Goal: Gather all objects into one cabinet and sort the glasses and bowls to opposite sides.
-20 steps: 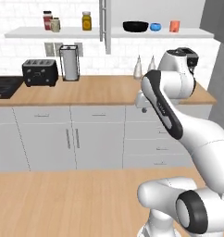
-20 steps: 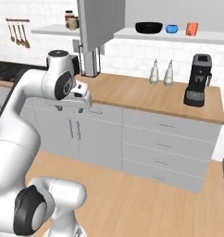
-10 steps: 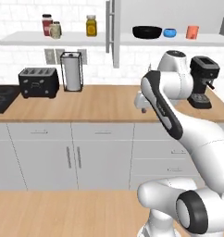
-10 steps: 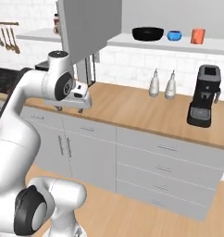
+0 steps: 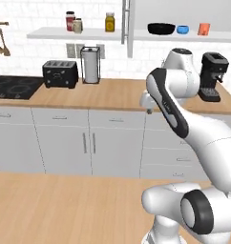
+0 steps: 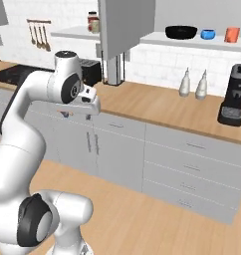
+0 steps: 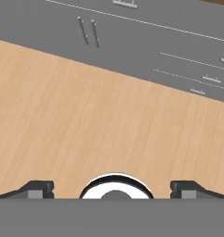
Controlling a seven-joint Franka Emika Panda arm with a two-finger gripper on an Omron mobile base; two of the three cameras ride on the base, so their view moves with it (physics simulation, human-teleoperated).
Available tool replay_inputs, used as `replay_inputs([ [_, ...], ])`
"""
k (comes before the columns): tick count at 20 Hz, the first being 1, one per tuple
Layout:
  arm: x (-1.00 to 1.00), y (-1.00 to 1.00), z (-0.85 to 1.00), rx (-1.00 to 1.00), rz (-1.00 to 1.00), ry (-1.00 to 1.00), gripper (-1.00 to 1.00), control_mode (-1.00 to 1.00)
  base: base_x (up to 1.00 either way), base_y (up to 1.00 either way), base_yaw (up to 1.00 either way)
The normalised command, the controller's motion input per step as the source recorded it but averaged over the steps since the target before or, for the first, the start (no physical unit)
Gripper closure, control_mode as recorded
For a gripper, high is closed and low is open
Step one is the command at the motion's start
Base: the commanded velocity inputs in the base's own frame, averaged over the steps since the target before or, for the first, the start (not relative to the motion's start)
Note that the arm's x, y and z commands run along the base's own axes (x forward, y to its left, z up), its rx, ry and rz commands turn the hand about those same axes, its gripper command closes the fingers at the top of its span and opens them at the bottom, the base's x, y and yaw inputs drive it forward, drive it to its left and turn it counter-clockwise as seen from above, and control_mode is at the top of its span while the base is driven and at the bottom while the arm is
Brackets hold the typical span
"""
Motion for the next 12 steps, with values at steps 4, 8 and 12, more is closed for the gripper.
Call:
replay_inputs([
  [4, 0.00, 0.00, 0.00, 0.00, 0.00, 0.00, -1.00, 1.00, -0.17, 0.70, 0.26],
  [8, 0.00, 0.00, 0.00, 0.00, 0.00, 0.00, -1.00, 1.00, 0.00, 0.87, 0.35],
  [12, 0.00, 0.00, 0.00, 0.00, 0.00, 0.00, -1.00, 1.00, 0.00, 0.93, 0.43],
])
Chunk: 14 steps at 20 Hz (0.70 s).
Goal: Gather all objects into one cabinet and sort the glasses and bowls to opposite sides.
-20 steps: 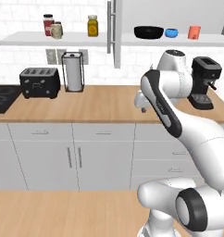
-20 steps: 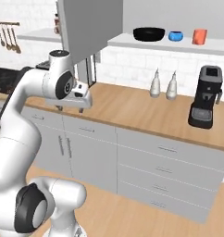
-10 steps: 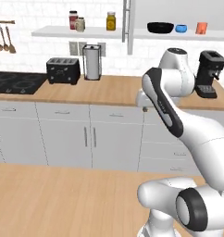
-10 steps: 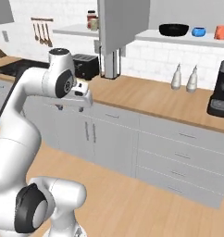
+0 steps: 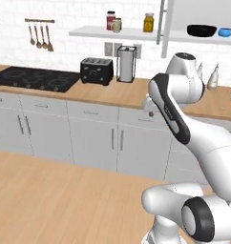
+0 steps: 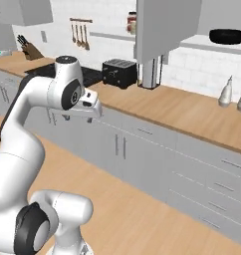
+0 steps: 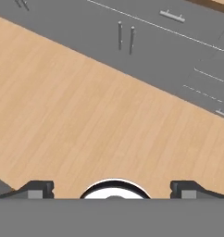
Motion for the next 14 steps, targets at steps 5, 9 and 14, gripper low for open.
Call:
replay_inputs([
  [5, 0.00, 0.00, 0.00, 0.00, 0.00, 0.00, -1.00, 1.00, 0.10, 0.88, 0.38],
  [9, 0.00, 0.00, 0.00, 0.00, 0.00, 0.00, -1.00, 1.00, 0.91, 0.35, 0.13],
  [14, 0.00, 0.00, 0.00, 0.00, 0.00, 0.00, -1.00, 1.00, 1.00, 0.23, 0.05],
])
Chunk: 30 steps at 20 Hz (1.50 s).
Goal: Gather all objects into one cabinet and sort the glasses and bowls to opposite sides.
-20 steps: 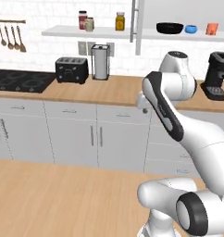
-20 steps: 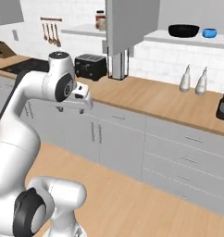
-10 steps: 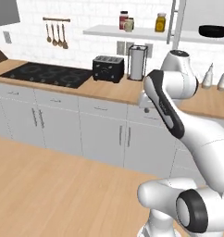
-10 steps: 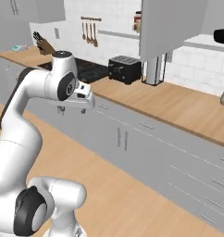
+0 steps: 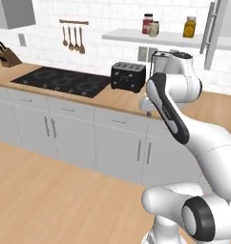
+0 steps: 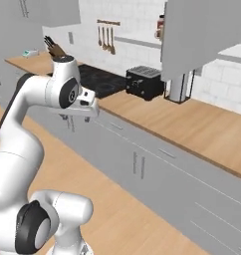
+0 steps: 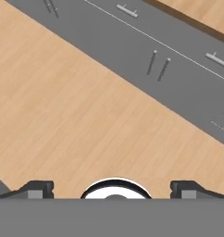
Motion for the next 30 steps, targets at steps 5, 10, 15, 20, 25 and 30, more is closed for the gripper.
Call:
replay_inputs([
  [5, 0.00, 0.00, 0.00, 0.00, 0.00, 0.00, -1.00, 1.00, 1.00, 0.28, 0.02],
  [10, 0.00, 0.00, 0.00, 0.00, 0.00, 0.00, -1.00, 1.00, 1.00, 0.28, -0.01],
  [15, 0.00, 0.00, 0.00, 0.00, 0.00, 0.00, -1.00, 1.00, 1.00, 0.46, -0.13],
  [20, 0.00, 0.00, 0.00, 0.00, 0.00, 0.00, -1.00, 1.00, 1.00, 0.16, -0.37],
  [25, 0.00, 0.00, 0.00, 0.00, 0.00, 0.00, -1.00, 1.00, 0.82, -0.04, -0.52],
  [30, 0.00, 0.00, 0.00, 0.00, 0.00, 0.00, -1.00, 1.00, 0.44, -0.13, -0.54],
])
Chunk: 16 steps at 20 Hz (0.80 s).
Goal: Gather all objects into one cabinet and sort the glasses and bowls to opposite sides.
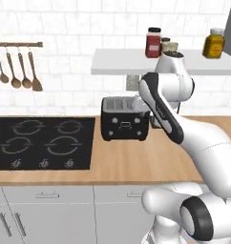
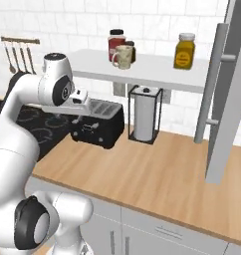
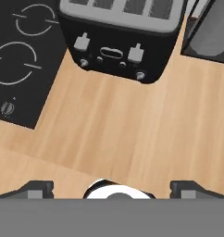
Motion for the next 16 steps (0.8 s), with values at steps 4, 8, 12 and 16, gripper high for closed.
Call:
replay_inputs([
  [4, 0.00, 0.00, 0.00, 0.00, 0.00, 0.00, -1.00, 1.00, 0.15, -0.01, -0.47],
  [8, 0.00, 0.00, 0.00, 0.00, 0.00, 0.00, -1.00, 1.00, 0.03, 0.00, -0.35],
  [12, 0.00, 0.00, 0.00, 0.00, 0.00, 0.00, -1.00, 1.00, 0.36, 0.10, -0.20],
  [16, 0.00, 0.00, 0.00, 0.00, 0.00, 0.00, -1.00, 1.00, 0.94, 0.24, -0.09],
])
